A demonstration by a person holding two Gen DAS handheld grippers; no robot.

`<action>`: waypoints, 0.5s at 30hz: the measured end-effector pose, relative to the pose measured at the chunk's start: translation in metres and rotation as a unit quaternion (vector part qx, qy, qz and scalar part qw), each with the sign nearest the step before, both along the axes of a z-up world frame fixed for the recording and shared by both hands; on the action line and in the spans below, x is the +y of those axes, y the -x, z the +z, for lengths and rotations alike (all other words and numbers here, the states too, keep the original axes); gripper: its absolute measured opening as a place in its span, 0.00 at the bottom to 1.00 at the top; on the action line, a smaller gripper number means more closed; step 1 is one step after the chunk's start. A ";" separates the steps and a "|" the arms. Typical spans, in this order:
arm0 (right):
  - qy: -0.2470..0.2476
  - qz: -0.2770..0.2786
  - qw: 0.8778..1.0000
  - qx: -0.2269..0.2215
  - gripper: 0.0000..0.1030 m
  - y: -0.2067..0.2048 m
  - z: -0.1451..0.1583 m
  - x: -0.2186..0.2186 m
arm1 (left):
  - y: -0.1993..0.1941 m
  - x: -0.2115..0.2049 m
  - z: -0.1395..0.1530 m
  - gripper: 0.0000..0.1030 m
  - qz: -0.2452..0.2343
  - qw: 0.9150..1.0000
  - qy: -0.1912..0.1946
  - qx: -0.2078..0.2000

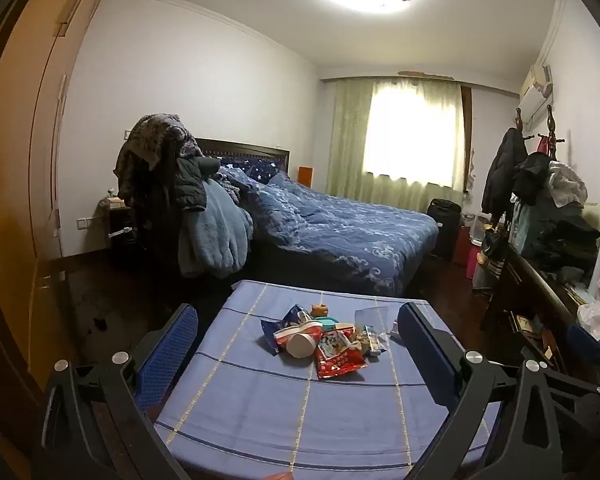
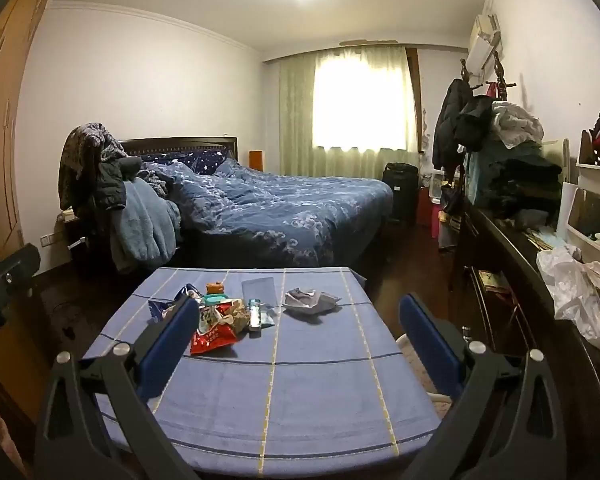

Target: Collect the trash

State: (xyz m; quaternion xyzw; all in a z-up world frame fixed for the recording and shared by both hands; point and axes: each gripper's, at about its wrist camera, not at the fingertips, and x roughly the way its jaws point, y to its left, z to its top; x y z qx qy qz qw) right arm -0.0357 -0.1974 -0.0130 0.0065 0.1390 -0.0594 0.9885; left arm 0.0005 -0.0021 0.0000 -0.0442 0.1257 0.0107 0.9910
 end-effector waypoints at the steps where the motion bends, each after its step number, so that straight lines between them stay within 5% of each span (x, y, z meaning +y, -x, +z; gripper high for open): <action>1: 0.000 0.000 1.000 -0.001 0.97 0.000 0.000 0.000 | 0.000 0.000 0.000 0.97 -0.002 1.000 0.004 0.000; 15: 0.000 -0.002 1.000 -0.007 0.97 0.008 0.004 -0.001 | -0.001 0.014 0.004 0.97 0.007 1.000 0.018 0.002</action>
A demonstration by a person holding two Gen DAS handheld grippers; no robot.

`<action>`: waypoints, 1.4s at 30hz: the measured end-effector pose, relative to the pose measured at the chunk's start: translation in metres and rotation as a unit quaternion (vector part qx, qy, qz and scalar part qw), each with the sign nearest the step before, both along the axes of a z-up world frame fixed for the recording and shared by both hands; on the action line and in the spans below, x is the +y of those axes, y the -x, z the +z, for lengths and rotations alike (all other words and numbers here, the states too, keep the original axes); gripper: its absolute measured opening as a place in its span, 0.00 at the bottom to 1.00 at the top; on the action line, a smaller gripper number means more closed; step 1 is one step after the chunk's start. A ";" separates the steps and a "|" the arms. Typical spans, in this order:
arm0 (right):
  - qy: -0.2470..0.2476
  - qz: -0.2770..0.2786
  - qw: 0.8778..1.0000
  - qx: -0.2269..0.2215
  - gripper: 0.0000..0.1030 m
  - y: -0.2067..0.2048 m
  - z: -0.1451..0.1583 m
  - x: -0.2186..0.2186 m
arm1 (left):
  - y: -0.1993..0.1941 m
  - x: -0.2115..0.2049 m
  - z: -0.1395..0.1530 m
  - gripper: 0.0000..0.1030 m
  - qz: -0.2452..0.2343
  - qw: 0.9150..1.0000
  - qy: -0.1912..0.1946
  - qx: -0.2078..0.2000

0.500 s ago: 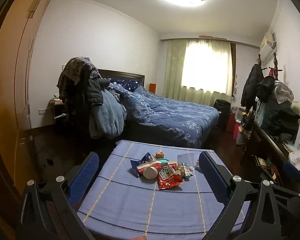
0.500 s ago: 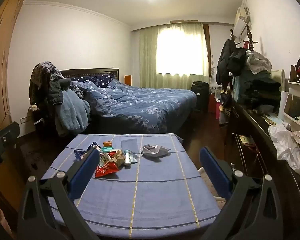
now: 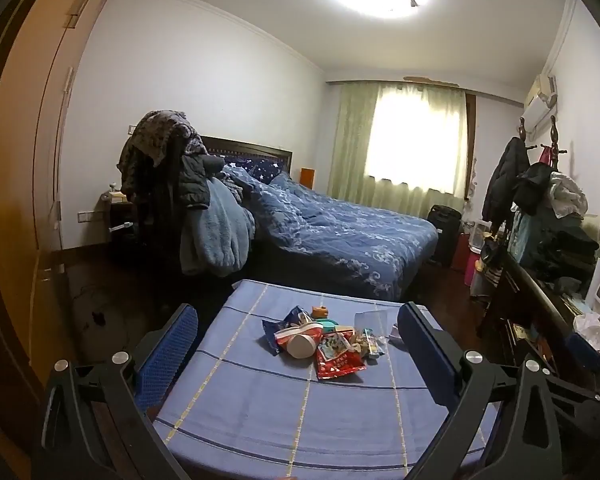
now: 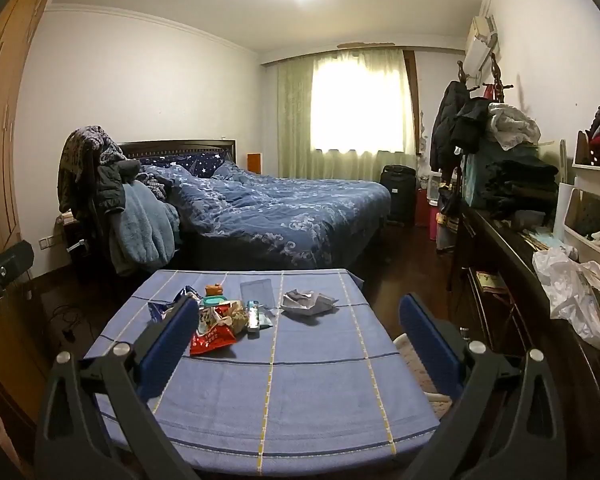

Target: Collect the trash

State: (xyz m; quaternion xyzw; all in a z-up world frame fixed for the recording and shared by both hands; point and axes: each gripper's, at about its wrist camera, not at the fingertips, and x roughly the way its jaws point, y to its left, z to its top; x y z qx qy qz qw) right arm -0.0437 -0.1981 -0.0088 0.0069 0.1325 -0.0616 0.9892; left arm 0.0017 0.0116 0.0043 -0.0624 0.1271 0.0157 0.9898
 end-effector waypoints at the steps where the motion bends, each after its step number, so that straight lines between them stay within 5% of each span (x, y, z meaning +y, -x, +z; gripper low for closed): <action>1: 0.001 -0.001 1.000 0.000 0.97 0.002 0.000 -0.001 | -0.001 0.000 0.000 0.97 0.002 1.000 0.000 -0.001; 42: 0.009 0.002 1.000 0.009 0.97 0.002 0.000 0.000 | 0.007 0.009 -0.010 0.97 0.016 1.000 0.008 0.000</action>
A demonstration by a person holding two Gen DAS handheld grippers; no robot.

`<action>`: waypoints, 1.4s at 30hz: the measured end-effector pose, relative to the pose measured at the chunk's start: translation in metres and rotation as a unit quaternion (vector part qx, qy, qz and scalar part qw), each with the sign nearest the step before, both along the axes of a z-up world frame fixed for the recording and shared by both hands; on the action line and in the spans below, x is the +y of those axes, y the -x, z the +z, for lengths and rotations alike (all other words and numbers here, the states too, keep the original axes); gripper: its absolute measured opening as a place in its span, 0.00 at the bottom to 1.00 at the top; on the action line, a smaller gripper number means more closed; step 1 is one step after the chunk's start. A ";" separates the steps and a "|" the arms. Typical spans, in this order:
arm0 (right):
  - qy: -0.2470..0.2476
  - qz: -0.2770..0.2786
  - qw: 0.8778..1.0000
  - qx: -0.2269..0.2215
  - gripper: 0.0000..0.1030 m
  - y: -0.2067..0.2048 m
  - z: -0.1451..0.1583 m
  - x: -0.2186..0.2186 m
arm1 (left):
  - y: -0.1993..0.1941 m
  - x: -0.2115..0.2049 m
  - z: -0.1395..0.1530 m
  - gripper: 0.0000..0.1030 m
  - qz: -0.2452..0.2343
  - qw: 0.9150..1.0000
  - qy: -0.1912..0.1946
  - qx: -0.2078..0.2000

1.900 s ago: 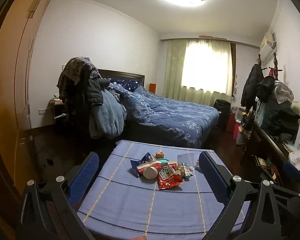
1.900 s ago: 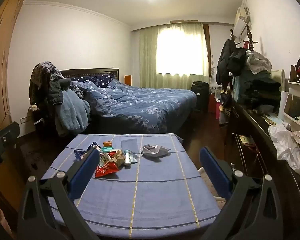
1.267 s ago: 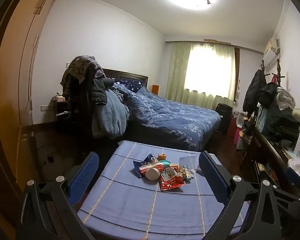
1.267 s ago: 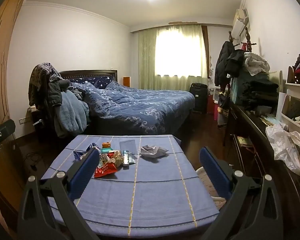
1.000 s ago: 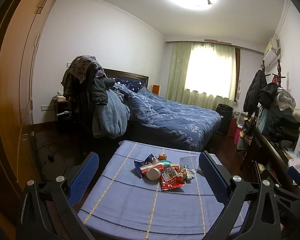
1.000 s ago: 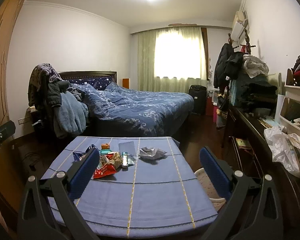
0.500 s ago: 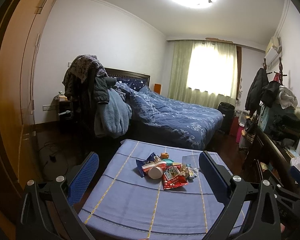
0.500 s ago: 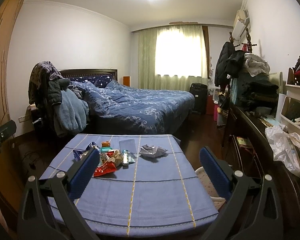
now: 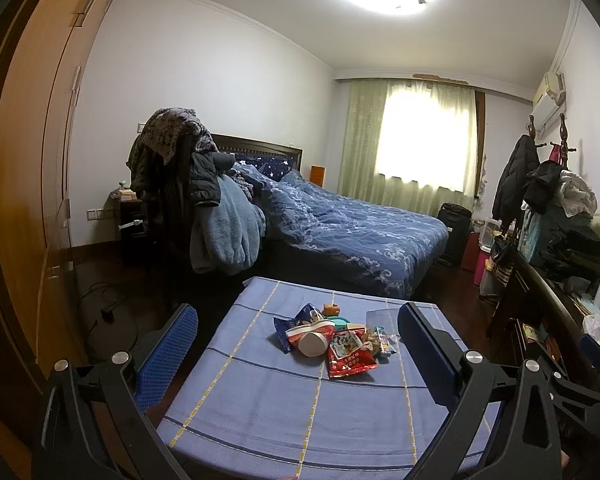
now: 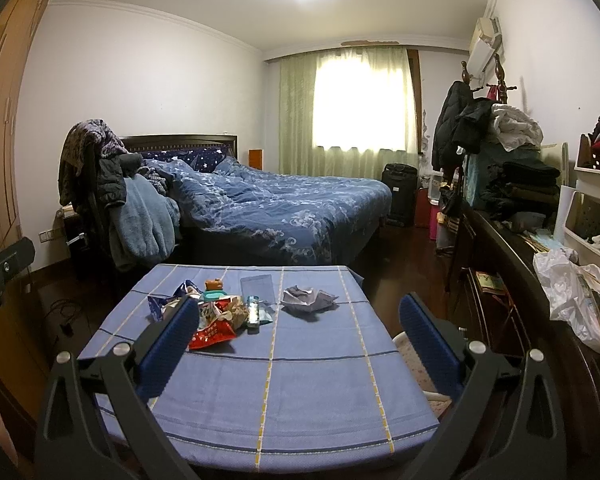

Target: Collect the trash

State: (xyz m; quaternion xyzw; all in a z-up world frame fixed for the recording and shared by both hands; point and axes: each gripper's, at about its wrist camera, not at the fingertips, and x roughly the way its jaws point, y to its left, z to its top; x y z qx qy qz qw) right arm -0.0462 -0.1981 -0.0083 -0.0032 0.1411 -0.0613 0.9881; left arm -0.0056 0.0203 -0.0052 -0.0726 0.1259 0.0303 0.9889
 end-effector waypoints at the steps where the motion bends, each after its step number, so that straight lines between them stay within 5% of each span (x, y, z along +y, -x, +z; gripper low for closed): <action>1: 0.000 0.000 1.000 0.000 0.97 0.000 0.000 0.000 | 0.000 0.000 -0.001 0.97 0.000 1.000 -0.001 0.000; 36: 0.003 0.006 1.000 0.010 0.97 -0.007 -0.010 0.002 | -0.001 0.000 -0.003 0.97 -0.001 1.000 -0.001 0.007; 42: 0.003 0.008 1.000 0.019 0.97 -0.011 -0.015 0.002 | -0.004 0.002 -0.021 0.97 0.000 1.000 0.000 0.017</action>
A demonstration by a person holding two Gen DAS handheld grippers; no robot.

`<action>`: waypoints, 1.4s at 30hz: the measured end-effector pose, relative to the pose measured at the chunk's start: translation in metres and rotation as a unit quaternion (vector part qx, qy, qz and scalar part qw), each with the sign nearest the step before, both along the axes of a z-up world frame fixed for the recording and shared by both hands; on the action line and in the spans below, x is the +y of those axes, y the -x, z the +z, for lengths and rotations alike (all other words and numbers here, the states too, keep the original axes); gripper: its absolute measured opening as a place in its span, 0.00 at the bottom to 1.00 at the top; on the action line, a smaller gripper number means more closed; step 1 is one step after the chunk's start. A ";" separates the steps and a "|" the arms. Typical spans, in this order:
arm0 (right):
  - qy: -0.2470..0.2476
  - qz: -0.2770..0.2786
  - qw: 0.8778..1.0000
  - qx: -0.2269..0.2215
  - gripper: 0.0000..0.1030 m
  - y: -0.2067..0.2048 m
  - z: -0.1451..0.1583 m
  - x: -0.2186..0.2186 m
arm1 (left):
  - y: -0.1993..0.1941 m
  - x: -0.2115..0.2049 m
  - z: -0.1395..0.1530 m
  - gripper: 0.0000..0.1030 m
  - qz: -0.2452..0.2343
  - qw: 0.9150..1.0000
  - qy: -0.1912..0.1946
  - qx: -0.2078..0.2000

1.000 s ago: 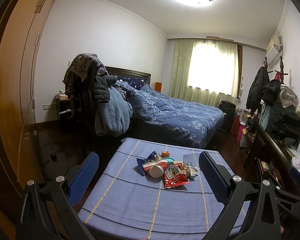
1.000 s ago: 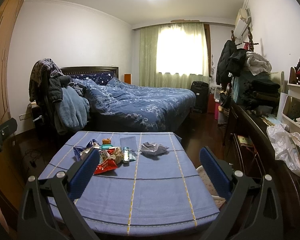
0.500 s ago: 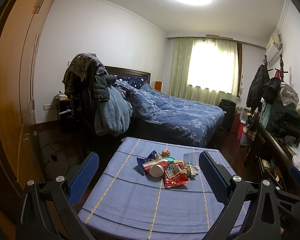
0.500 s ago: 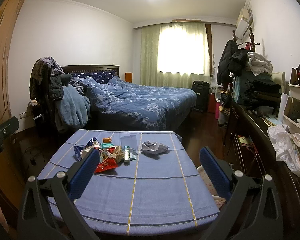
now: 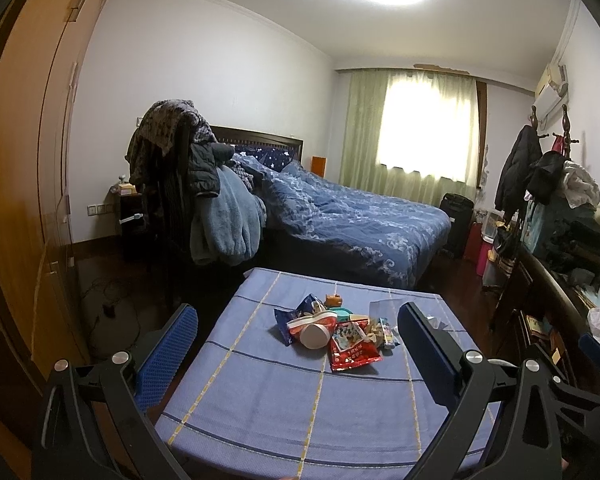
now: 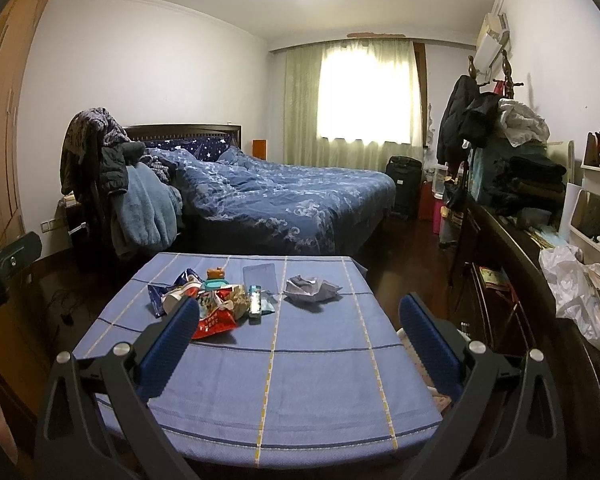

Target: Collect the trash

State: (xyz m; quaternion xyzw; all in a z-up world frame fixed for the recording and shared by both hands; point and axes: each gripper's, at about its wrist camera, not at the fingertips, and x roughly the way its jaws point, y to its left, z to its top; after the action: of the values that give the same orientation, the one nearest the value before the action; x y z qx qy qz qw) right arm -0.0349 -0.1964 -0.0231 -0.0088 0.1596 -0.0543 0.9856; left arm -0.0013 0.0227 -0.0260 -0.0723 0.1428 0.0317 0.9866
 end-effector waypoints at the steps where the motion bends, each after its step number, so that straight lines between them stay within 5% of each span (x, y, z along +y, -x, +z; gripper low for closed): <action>1: 0.000 0.000 1.000 0.002 0.97 -0.001 -0.002 0.000 | 0.000 0.000 -0.003 0.97 0.000 1.000 -0.001 0.003; 14: 0.002 0.000 1.000 0.029 0.97 -0.016 -0.018 0.000 | -0.006 0.000 -0.005 0.97 0.000 1.000 -0.001 0.024; 21: 0.000 -0.006 0.996 0.093 0.97 -0.059 -0.055 -0.008 | -0.079 0.005 -0.035 0.97 -0.010 0.994 -0.006 0.109; 27: -0.015 -0.008 0.989 0.145 0.97 -0.104 -0.087 -0.018 | -0.172 0.000 -0.084 0.96 -0.033 0.978 0.003 0.205; 42: -0.053 0.035 0.979 0.192 0.97 -0.209 -0.109 -0.035 | -0.300 -0.029 -0.145 0.96 -0.058 0.950 -0.013 0.305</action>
State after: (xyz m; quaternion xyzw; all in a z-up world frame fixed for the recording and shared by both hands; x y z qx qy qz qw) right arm 0.1739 -0.2317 -0.1320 0.0281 0.3484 -0.0088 0.9369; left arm 0.2990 -0.0066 -0.1712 -0.0380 0.4406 -0.0030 0.8969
